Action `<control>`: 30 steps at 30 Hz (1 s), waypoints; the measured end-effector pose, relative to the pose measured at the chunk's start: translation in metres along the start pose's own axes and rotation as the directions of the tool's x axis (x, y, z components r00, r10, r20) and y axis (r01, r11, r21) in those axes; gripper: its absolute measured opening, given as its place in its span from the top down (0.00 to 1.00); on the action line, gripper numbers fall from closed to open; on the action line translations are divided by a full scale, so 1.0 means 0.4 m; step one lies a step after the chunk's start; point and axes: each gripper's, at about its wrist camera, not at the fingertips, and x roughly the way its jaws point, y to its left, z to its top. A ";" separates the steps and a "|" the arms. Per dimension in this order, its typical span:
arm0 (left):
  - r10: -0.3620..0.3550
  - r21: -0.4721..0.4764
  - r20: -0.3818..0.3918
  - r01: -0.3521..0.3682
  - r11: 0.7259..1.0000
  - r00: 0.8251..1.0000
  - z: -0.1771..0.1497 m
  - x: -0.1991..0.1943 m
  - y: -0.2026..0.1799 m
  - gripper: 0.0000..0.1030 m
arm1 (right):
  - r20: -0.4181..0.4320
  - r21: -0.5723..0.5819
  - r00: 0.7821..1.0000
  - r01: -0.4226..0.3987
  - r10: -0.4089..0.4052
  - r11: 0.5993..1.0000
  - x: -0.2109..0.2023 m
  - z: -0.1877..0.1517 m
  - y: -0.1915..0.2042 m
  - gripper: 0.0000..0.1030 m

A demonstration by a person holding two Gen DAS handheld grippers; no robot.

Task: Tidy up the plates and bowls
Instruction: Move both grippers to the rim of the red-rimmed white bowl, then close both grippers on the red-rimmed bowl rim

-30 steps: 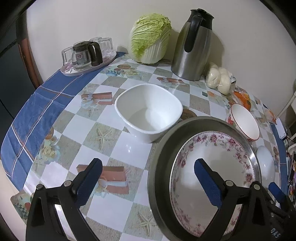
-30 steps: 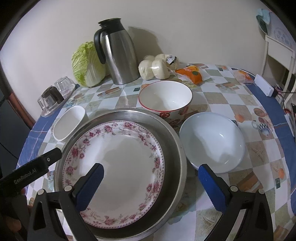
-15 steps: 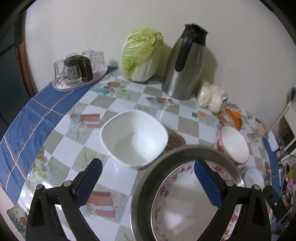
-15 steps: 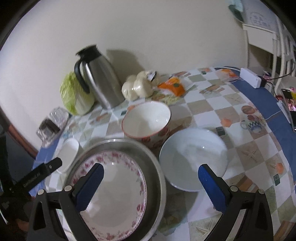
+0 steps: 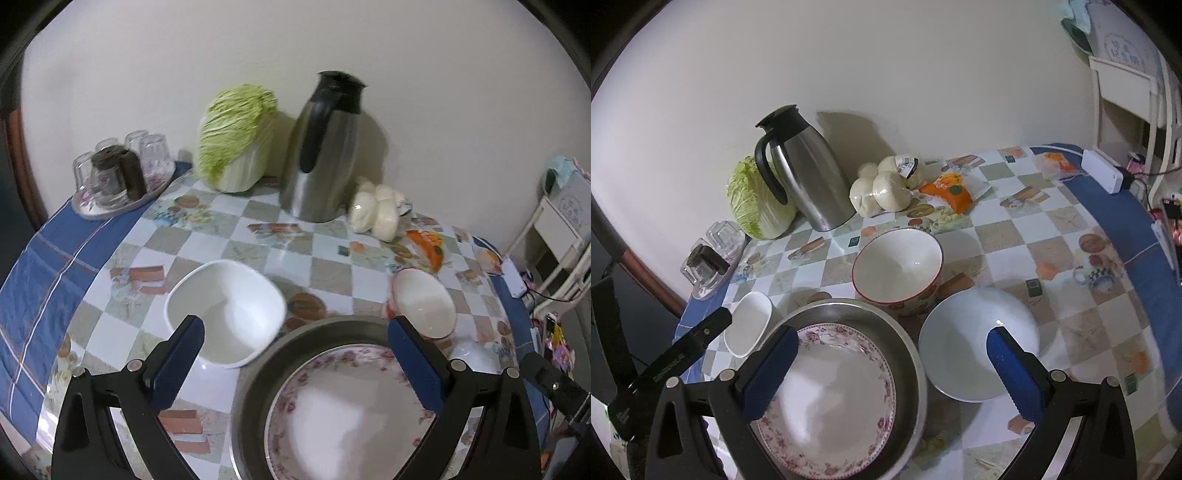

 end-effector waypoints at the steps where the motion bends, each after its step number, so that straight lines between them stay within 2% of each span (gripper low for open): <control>1: -0.012 0.016 0.001 0.012 1.000 1.000 0.010 -0.005 -0.014 0.03 | -0.004 -0.010 1.000 0.009 -0.009 1.000 -0.008 0.010 0.000 0.00; 5: -0.019 0.068 -0.015 0.020 0.998 1.000 0.051 -0.007 -0.054 0.03 | -0.004 -0.057 0.999 0.039 -0.039 0.998 -0.037 0.064 0.005 0.00; 10: 0.025 0.101 -0.033 -0.021 0.995 0.999 0.130 -0.008 -0.094 0.03 | 0.021 -0.073 0.998 0.065 -0.064 0.995 -0.066 0.150 -0.002 0.00; 13: 0.054 0.103 -0.080 -0.045 0.994 0.995 0.168 0.012 -0.114 0.03 | -0.001 -0.066 0.997 0.081 -0.081 0.995 -0.049 0.196 -0.014 0.00; 17: -0.004 0.023 -0.161 0.008 1.000 0.987 0.198 0.064 -0.124 0.03 | -0.035 -0.051 0.990 0.132 -0.134 0.990 0.006 0.237 -0.030 0.00; 20: -0.022 0.018 -0.213 0.026 1.000 0.977 0.185 0.118 -0.148 0.03 | -0.083 -0.030 0.987 0.137 -0.139 0.990 0.072 0.236 -0.050 0.00; 23: -0.018 0.027 -0.265 0.026 0.999 0.964 0.164 0.174 -0.172 0.05 | -0.146 0.008 0.981 0.131 -0.128 0.991 0.149 0.217 -0.075 0.13; 25: -0.019 0.031 -0.301 0.030 0.999 0.953 0.147 0.221 -0.187 0.12 | -0.192 0.029 0.974 0.131 -0.123 0.991 0.206 0.200 -0.092 0.26; 29: -0.026 0.015 -0.364 0.034 0.999 0.931 0.124 0.297 -0.205 0.21 | -0.252 0.048 0.963 0.110 -0.094 0.993 0.296 0.172 -0.109 0.40; 30: -0.022 0.022 -0.376 0.033 0.999 0.926 0.118 0.317 -0.212 0.26 | -0.267 0.052 0.960 0.102 -0.084 0.993 0.317 0.166 -0.112 0.50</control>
